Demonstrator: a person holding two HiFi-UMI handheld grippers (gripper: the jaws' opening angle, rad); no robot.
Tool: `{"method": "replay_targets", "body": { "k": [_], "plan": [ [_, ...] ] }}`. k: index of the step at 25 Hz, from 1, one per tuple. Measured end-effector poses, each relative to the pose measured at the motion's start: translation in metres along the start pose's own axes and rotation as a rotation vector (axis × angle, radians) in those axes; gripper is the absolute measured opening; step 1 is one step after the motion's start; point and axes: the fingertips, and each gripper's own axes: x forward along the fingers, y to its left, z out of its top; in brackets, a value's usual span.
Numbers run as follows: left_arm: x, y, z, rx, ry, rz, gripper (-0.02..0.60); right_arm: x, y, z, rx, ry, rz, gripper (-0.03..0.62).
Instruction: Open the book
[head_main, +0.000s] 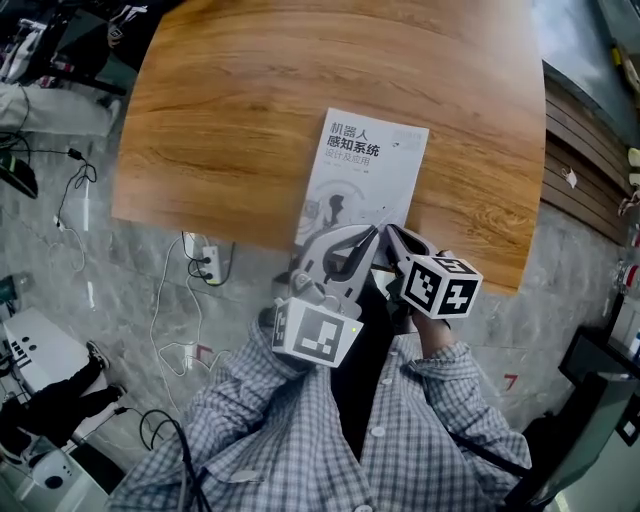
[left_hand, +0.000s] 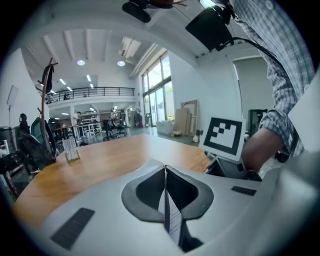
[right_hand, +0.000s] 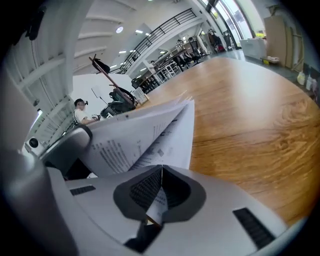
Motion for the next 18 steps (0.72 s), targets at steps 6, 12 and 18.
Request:
{"method": "replay_targets", "body": {
  "k": [6,12,18],
  "plan": [
    [-0.025,0.047,0.016,-0.024,-0.068,0.095,0.014,0.008,0.001,-0.006,-0.011,0.024,-0.009,0.021],
    [-0.054,0.093,0.011,-0.141,-0.113,0.227,0.014,0.009,0.004,-0.005,-0.010,0.027,-0.017,0.020],
    [-0.082,0.131,-0.005,-0.244,-0.095,0.343,0.015,0.009,0.007,-0.004,-0.009,0.032,-0.027,0.020]
  ]
}}
